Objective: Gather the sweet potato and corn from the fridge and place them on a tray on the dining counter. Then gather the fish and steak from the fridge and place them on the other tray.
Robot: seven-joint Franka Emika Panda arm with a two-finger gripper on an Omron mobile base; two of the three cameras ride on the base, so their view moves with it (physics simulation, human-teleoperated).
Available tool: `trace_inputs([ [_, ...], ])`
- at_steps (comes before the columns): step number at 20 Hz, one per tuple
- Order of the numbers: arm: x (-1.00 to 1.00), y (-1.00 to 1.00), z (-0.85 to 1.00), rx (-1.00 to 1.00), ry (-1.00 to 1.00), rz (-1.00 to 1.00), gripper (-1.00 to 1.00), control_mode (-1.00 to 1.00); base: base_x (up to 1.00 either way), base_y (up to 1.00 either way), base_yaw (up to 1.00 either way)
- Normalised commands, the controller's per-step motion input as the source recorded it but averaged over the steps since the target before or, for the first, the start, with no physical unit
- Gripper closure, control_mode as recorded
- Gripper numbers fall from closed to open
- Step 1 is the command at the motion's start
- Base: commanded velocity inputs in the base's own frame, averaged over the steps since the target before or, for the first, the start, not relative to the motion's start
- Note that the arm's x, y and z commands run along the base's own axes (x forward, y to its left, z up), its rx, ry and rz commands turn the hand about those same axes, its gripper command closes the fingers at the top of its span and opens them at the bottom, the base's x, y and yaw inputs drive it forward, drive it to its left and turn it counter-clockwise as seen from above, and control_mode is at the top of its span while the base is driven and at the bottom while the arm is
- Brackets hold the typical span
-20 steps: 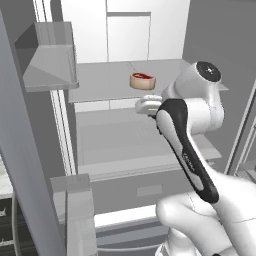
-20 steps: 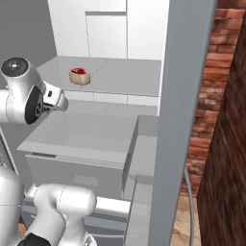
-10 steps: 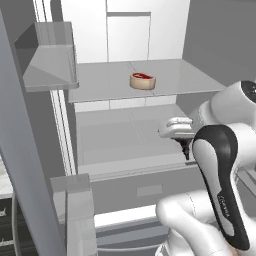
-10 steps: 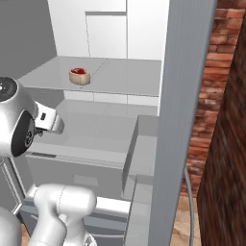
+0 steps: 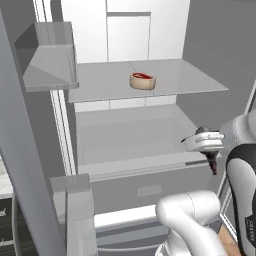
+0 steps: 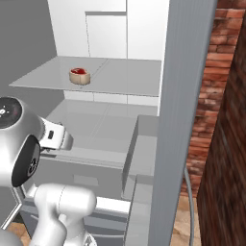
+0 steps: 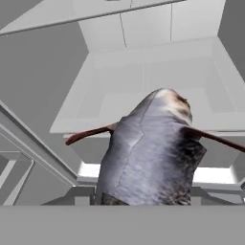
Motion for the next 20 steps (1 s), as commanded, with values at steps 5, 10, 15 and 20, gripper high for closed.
trace_inputs([
  [5,-0.02,0.00,0.00,0.00,0.00,0.00,1.00,-1.00,0.00,0.00,0.00],
  [10,-0.42,0.00,-0.02,0.00,-0.03,-0.03,1.00,-1.00,0.00,0.00,0.00],
  [15,-0.22,0.00,-0.02,0.00,0.00,0.00,1.00,1.00,-0.11,0.04,0.00],
  [20,0.00,0.00,0.00,0.00,0.00,0.00,1.00,1.00,-0.48,0.19,0.00],
])
